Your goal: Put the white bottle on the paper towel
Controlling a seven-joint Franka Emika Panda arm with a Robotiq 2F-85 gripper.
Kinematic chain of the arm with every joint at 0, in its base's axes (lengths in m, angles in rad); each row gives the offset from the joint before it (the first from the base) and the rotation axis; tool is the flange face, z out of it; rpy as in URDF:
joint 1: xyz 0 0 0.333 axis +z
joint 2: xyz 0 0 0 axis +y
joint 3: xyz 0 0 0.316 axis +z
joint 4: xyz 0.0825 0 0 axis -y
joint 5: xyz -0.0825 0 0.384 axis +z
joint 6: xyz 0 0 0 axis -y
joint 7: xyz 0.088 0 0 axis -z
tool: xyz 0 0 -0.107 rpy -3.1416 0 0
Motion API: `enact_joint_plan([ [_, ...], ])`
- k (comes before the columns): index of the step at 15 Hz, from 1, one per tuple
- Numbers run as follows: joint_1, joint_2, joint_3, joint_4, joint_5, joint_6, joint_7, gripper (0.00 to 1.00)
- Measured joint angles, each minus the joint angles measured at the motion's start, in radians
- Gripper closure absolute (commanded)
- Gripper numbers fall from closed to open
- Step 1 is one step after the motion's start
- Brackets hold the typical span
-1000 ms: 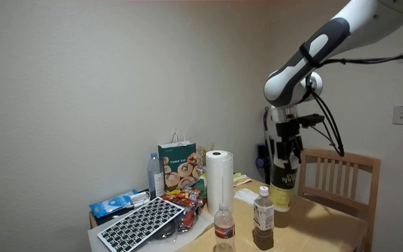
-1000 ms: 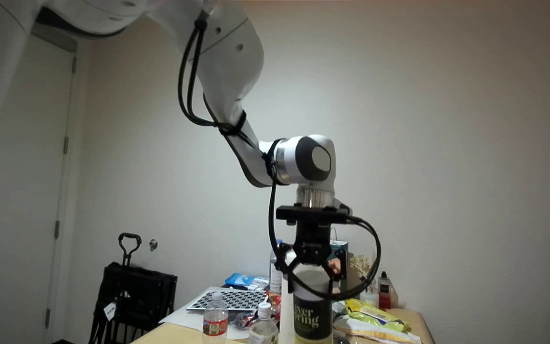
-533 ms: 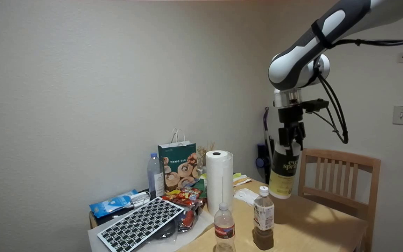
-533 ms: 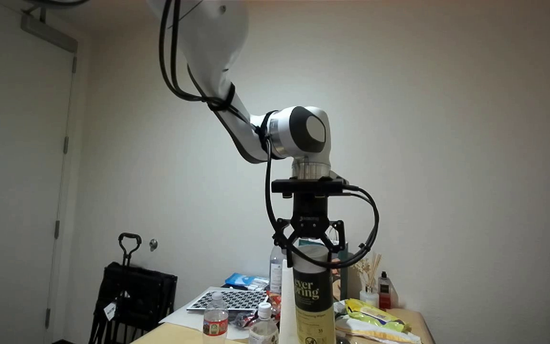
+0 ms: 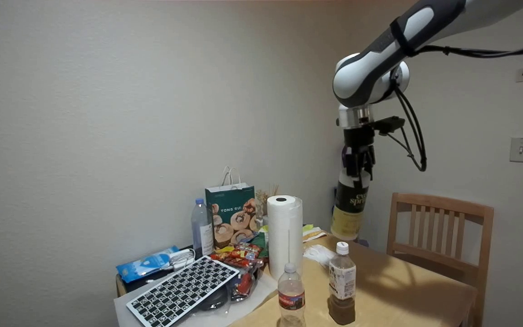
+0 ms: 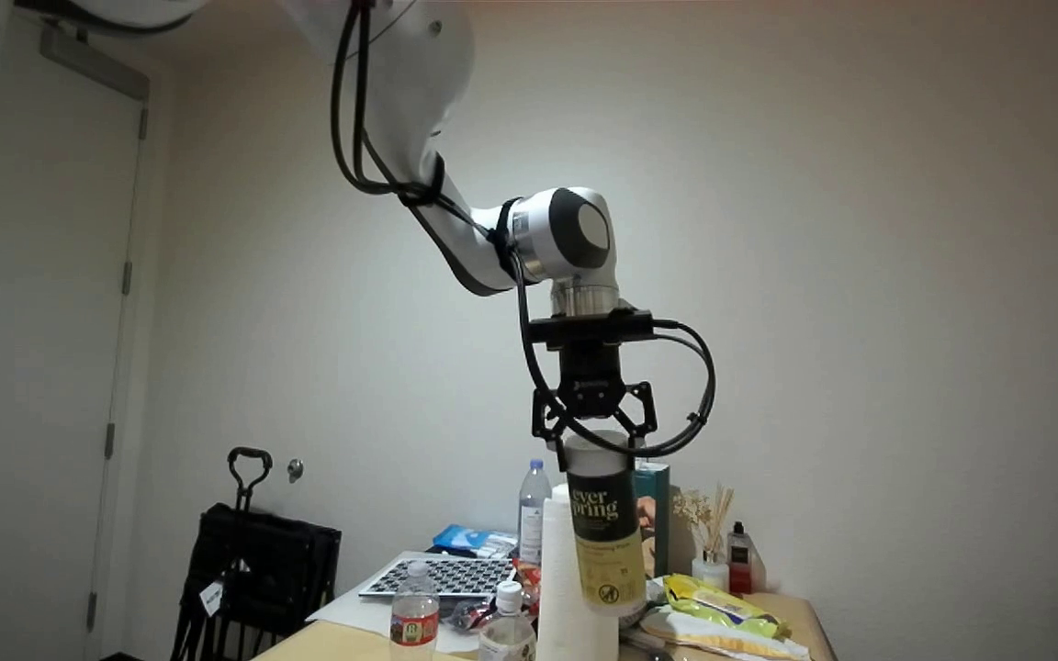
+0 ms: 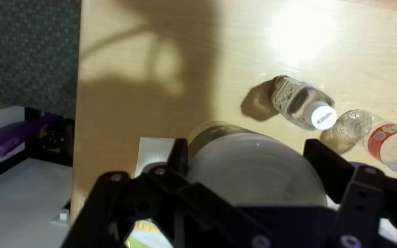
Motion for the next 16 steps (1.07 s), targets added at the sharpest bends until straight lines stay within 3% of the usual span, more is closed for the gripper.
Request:
enact_joint_plan([
  [6,0.065,0.126,0.053,0.327,-0.135,-0.158,-0.002,0.40],
  [7,0.072,0.150,0.057,0.372,-0.155,-0.160,-0.002,0.15],
  [11,0.073,0.172,0.061,0.386,-0.157,-0.160,-0.001,0.15],
  [12,0.072,0.172,0.061,0.386,-0.157,-0.160,-0.001,0.40],
  [16,0.072,0.176,0.062,0.389,-0.158,-0.152,-0.001,0.40],
])
